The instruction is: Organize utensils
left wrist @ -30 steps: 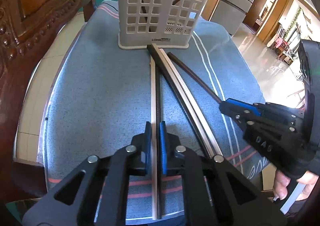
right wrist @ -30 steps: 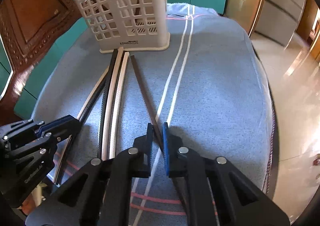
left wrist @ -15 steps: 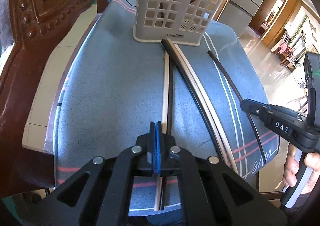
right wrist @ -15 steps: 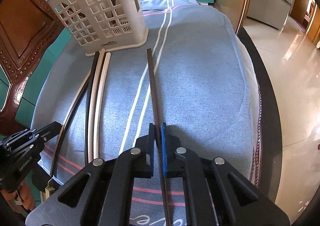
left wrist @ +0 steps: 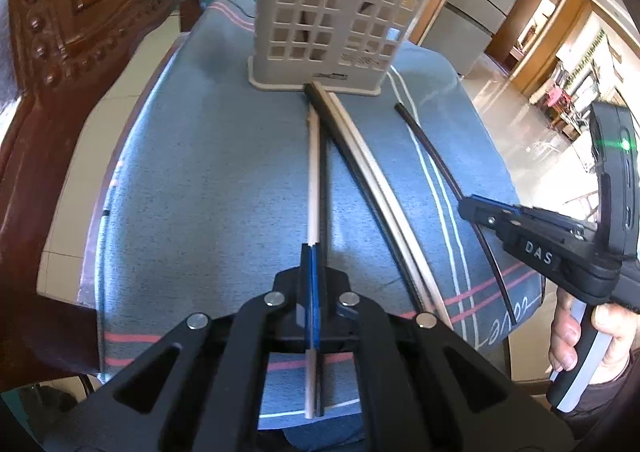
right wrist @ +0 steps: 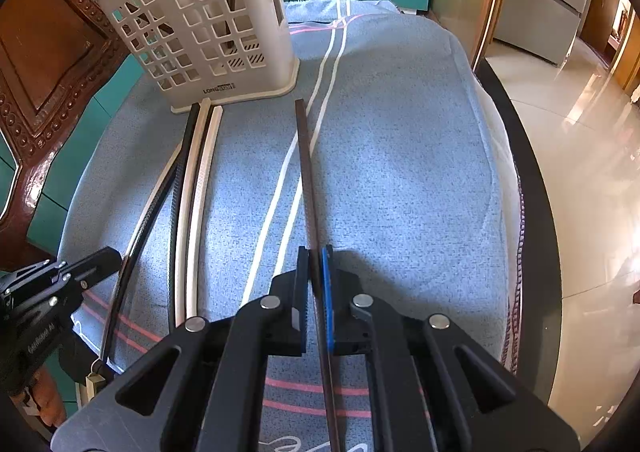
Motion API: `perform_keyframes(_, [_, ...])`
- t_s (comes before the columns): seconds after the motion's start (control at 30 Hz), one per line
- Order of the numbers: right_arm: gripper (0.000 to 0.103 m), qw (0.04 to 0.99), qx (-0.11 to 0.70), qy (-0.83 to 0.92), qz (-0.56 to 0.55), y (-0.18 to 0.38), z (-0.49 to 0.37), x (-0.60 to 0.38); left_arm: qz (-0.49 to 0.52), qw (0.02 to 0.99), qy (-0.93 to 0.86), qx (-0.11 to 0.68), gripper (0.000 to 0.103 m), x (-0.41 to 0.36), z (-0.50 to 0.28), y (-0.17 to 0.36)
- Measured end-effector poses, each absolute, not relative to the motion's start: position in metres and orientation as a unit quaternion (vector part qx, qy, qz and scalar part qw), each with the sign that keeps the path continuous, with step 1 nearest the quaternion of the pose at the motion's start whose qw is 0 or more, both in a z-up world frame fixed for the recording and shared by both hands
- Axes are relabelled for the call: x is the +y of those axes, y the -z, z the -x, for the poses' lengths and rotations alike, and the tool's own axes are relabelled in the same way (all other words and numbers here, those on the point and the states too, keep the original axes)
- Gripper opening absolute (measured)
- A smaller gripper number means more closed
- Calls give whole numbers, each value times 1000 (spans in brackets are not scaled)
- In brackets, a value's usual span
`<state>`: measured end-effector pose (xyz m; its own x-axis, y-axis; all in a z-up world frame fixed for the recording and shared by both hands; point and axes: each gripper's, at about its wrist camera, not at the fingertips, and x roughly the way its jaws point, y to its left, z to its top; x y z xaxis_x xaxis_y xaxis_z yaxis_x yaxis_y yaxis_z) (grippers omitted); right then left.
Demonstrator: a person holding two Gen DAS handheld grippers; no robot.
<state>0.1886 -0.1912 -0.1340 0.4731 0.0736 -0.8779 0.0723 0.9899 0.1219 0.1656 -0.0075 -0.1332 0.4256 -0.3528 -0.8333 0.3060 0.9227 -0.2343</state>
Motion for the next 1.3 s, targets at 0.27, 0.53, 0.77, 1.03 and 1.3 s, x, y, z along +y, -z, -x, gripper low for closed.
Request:
perform_keyframes(0.27, [8,856,512,3,-66,135,-189,-190,45,853,151,497,1,22,-175,130])
perform_keyframes(0.53, [18,857,510,-5,-69,135,-189,-191,49,850,150,503,1,26,-179,133])
perform_keyframes(0.77, [25,863,502,-7,-46,135,-190,-181,34,846,179,501,1,2,-185,130])
perform_keyframes(1.03, [29,865,500,-13,-49,136,-188,-182,23,833,204,514,14,-20,-190,138])
perform_keyframes(1.3, [34,867,496,-16,-42,136,-187,-177,44,832,205,514,12,-16,-190,142])
